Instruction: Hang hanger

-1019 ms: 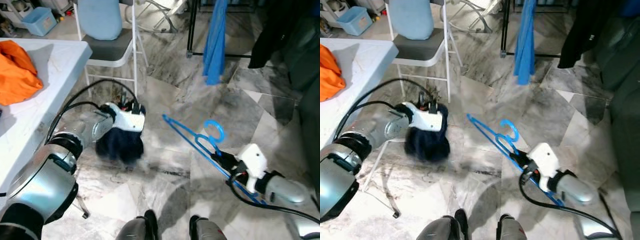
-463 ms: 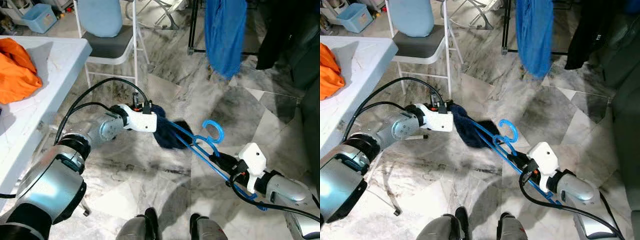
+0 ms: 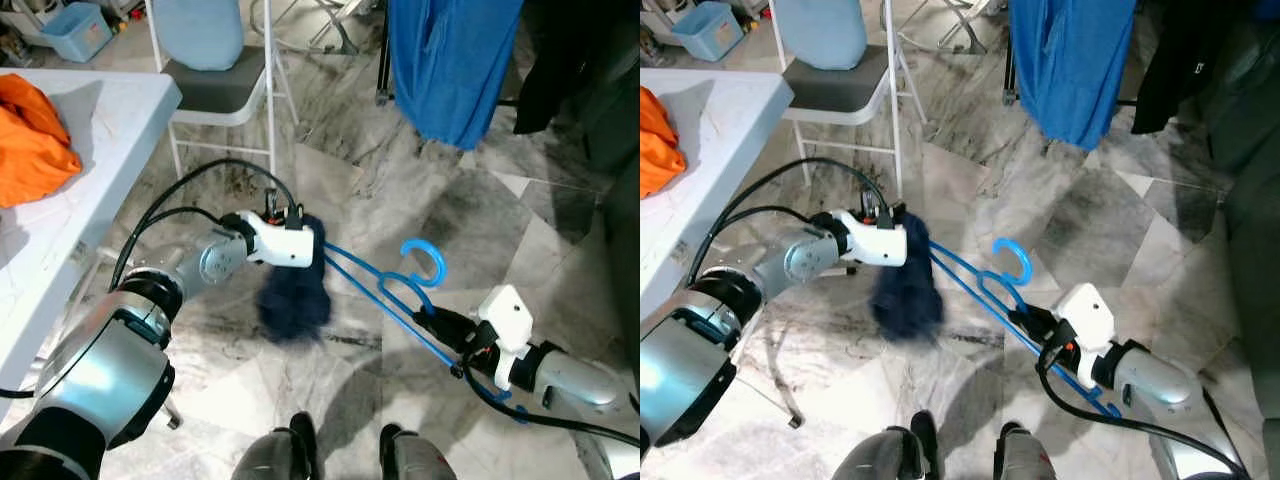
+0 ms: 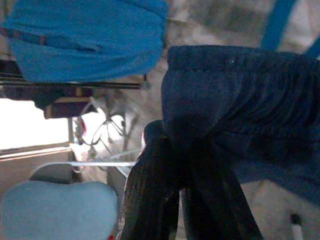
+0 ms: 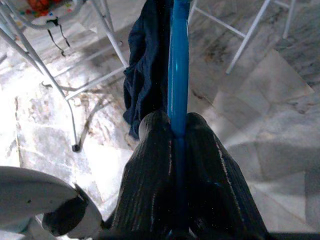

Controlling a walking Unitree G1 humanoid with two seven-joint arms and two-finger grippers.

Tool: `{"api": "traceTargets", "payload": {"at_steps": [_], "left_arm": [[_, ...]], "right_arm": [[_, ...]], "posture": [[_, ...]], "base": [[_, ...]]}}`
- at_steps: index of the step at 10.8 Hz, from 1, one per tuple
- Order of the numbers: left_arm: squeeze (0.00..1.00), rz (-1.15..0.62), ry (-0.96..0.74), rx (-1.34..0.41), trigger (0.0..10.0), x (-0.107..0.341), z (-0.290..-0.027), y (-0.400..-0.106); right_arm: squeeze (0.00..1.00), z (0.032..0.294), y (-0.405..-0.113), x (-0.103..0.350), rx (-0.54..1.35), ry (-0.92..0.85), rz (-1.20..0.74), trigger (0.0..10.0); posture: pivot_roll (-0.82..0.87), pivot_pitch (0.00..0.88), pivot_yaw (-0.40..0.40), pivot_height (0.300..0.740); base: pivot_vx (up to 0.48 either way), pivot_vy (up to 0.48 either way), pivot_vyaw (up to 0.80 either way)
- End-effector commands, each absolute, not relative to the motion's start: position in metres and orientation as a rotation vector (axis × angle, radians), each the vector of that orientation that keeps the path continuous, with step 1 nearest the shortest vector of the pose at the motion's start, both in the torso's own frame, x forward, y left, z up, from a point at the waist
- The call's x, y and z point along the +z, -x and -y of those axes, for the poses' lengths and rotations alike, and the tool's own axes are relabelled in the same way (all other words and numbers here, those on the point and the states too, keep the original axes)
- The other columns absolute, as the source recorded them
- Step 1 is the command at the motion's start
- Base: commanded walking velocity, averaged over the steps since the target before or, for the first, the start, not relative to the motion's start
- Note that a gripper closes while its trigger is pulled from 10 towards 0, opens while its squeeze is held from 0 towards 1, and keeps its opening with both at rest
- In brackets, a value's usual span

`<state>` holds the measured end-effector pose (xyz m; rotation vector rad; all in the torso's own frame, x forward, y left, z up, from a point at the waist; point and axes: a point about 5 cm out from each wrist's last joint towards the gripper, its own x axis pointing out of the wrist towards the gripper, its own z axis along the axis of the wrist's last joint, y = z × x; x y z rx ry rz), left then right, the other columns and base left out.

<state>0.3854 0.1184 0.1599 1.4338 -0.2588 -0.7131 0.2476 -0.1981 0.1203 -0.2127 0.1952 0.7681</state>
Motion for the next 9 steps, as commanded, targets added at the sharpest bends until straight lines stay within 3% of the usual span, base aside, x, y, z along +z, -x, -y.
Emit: {"api": "traceTargets", "payload": {"at_steps": [1, 9], "left_arm": [[0.00, 0.204, -1.451, -0.729, 10.0, 0.151, -0.126, -0.383], [0.00, 0.075, -1.523, -0.674, 10.0, 0.134, -0.144, -0.383]], "right_arm": [[0.00, 0.198, -0.246, 0.127, 0.788, 0.207, -0.175, 10.0], [0.00, 0.210, -0.233, 0.131, 0.834, 0.214, -0.255, 10.0]], "posture": [[-0.09, 0.276, 0.143, 0.740], [-0.10, 0.272, 0.151, 0.740]], "base": [[0.000, 0.000, 0.00], [0.000, 0.000, 0.00]]}}
